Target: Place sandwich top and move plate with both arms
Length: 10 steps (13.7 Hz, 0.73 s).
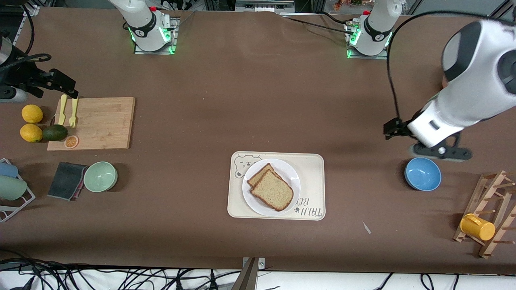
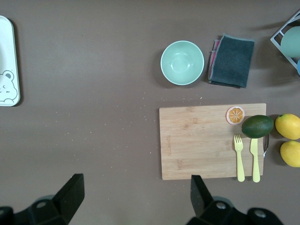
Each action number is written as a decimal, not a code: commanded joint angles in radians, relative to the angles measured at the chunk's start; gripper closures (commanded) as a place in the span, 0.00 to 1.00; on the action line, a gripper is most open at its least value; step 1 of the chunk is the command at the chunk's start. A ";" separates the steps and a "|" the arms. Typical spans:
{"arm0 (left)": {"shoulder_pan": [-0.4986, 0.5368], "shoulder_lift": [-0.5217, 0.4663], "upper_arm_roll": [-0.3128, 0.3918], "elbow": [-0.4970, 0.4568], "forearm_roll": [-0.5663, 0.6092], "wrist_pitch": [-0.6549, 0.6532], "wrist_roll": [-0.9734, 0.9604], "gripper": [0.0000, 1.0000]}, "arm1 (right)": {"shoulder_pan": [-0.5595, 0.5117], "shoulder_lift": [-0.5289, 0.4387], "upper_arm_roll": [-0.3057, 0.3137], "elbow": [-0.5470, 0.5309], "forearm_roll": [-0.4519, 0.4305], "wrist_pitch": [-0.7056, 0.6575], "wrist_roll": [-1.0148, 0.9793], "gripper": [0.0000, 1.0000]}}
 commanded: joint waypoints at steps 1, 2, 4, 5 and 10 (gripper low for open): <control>0.003 -0.147 0.046 -0.127 0.016 0.015 -0.012 0.00 | 0.002 -0.007 0.002 0.010 0.003 -0.010 0.031 0.00; 0.006 -0.172 0.050 -0.156 0.016 0.016 -0.012 0.00 | 0.002 -0.008 0.003 0.010 0.003 -0.010 0.040 0.00; 0.016 -0.245 0.048 -0.244 -0.034 0.033 -0.009 0.00 | 0.002 -0.008 0.003 0.010 0.002 -0.011 0.039 0.00; 0.013 -0.265 0.040 -0.255 -0.036 0.029 -0.008 0.00 | 0.002 -0.008 0.003 0.010 0.002 -0.011 0.039 0.00; 0.041 -0.313 0.013 -0.262 -0.038 -0.008 0.001 0.00 | 0.002 -0.008 0.002 0.010 0.002 -0.010 0.031 0.00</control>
